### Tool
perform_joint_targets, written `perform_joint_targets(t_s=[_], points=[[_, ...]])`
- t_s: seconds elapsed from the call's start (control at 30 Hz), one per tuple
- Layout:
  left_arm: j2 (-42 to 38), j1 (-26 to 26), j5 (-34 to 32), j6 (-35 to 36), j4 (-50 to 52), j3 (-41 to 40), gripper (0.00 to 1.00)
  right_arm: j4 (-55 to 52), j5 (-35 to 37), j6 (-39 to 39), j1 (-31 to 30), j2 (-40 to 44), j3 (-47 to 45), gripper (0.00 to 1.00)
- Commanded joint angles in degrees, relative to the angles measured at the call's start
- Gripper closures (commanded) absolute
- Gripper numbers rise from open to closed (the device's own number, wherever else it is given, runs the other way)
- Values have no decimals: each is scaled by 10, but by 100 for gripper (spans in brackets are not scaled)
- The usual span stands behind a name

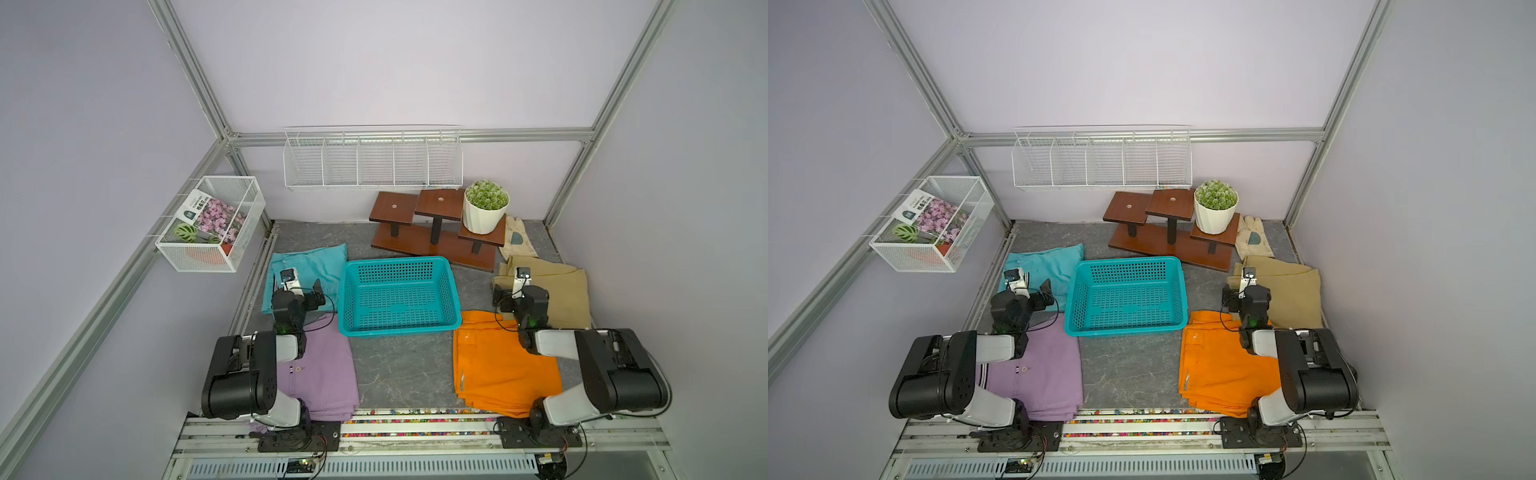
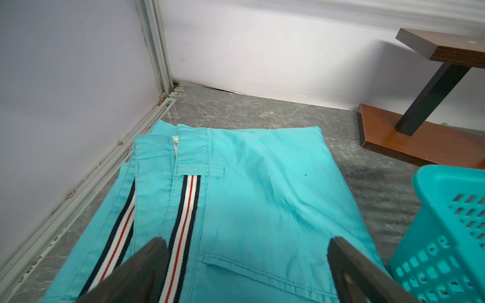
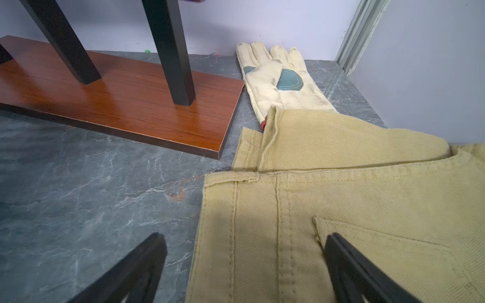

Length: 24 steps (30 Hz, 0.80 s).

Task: Put the folded long pants in the basket
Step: Pick up the long pant at the center of the board.

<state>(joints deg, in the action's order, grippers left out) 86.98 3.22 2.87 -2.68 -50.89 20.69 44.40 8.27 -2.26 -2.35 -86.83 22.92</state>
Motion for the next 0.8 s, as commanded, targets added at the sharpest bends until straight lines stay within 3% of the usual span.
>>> perform_joint_targets(t_s=[0.0,0.7,0.77], points=[[-8,2,12,0,7,7,0,8,-1,4,-1,-3,7,1],[-9,-2,20,15,3,7,0,11,-13,17,-2,7,9,1],[-33,-17,-8,24,37,15,0,-57,17,24,-17,38,30,1]])
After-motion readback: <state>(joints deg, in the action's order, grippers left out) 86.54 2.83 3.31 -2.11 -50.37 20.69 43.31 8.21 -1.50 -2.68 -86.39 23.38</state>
